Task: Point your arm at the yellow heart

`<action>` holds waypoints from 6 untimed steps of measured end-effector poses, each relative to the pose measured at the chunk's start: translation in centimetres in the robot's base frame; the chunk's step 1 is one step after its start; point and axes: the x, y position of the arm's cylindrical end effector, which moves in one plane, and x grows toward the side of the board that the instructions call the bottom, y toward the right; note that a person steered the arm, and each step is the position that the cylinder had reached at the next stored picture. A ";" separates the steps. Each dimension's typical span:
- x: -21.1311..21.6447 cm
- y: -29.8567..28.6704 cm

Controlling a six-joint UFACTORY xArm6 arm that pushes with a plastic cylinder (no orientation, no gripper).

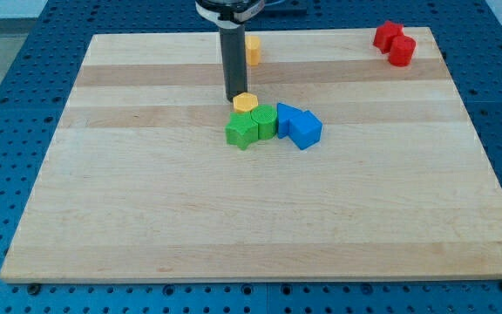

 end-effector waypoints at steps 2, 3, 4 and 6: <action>-4.0 -6.7; -7.9 -7.1; -10.6 -5.8; -11.2 1.6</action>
